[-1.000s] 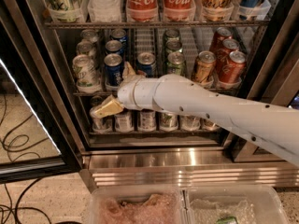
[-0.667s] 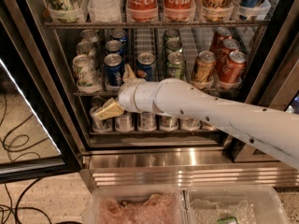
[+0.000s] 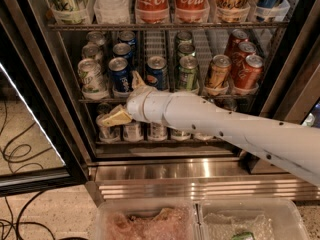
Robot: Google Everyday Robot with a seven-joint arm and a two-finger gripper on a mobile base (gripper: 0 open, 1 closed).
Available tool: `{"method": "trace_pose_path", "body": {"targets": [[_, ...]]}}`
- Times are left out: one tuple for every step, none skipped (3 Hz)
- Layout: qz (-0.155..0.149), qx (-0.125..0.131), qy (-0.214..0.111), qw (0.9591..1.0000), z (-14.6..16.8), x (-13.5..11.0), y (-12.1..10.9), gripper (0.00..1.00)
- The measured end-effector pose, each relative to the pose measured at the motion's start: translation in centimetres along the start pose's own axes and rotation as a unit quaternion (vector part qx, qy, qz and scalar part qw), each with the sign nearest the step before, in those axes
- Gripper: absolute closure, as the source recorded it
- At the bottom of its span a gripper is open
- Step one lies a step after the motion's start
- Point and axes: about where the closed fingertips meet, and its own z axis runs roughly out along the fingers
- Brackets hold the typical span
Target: Pick pepsi can from middle shelf of fridge
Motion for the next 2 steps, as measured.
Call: {"method": "trace_pose_path", "body": {"targets": [[0.004, 0.006, -0.011, 0.9999, -0.1, -0.7, -0.3, 0.00], [0.011, 0.041, -0.033, 0.9986, -1.1, -2.1, -1.8, 0.00]]}}
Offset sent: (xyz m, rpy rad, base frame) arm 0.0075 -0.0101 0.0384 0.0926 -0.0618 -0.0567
